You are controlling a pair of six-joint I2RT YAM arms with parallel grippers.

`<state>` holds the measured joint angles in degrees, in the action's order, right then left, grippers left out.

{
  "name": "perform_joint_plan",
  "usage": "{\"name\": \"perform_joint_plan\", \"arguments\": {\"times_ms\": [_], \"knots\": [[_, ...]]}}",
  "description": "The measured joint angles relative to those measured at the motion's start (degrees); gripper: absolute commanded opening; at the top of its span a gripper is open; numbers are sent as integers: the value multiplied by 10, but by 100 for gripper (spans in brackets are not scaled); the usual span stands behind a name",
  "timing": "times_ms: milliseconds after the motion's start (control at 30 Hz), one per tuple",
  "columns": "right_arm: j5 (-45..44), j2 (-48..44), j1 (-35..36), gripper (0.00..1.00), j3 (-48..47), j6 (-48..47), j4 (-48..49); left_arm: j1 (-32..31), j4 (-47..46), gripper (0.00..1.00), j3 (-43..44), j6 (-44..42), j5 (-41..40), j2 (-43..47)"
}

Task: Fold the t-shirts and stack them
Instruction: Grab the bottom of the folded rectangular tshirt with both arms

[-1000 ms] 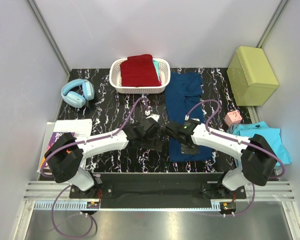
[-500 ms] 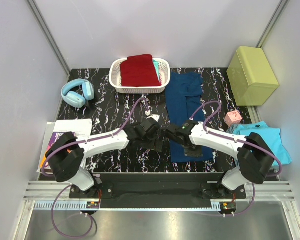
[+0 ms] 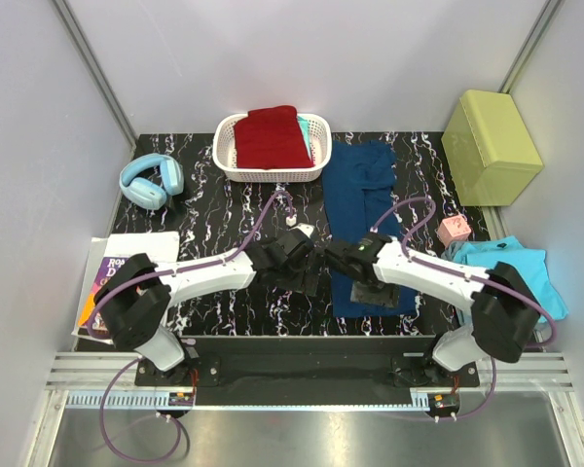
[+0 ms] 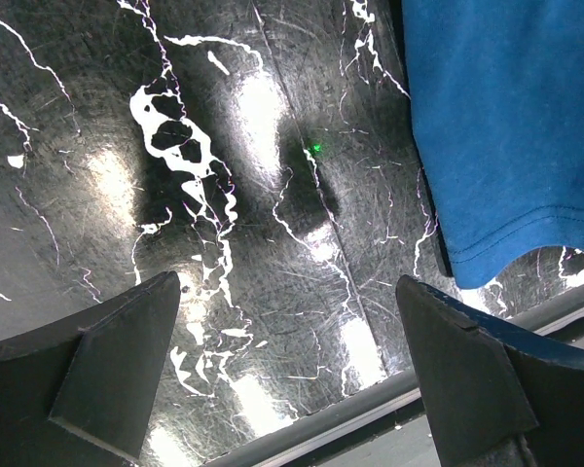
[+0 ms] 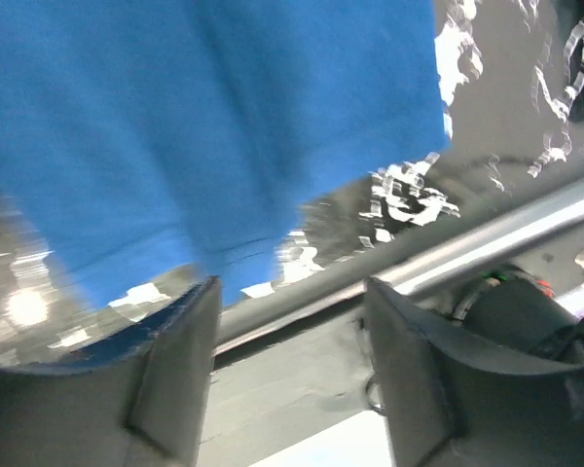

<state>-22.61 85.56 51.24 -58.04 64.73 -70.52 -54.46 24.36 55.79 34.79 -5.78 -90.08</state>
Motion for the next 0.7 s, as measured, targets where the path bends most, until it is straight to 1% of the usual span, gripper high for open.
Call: {"name": "perform_joint_plan", "arguments": {"times_ms": [67,100,167,200,233,267,300,333,567,700], "knots": [[-15,-14,0,76,-34,-7,-5,0,0,99,0,-2,0,0],[-23,-14,0,75,-59,-11,-10,0,0,99,0,-3,0,0],[-39,-14,0,64,-101,-23,-8,0,0,99,0,-4,0,0],[-43,-14,0,56,-115,-28,-4,0,0,99,0,-5,0,0],[-46,-14,0,38,-122,-35,2,0,0,99,0,-5,0,0],[-47,-14,0,26,-124,-42,12,0,0,99,0,-5,0,0],[-48,-12,0,17,-123,-49,23,1,0,99,0,-5,0,0],[-47,-9,0,0,-121,-54,33,2,0,99,0,-5,0,0],[-14,63,-10,0,-94,-66,103,10,13,99,-12,-5,-2,5],[0,80,-10,0,-80,-66,121,13,29,99,-24,-5,-3,14]]}}
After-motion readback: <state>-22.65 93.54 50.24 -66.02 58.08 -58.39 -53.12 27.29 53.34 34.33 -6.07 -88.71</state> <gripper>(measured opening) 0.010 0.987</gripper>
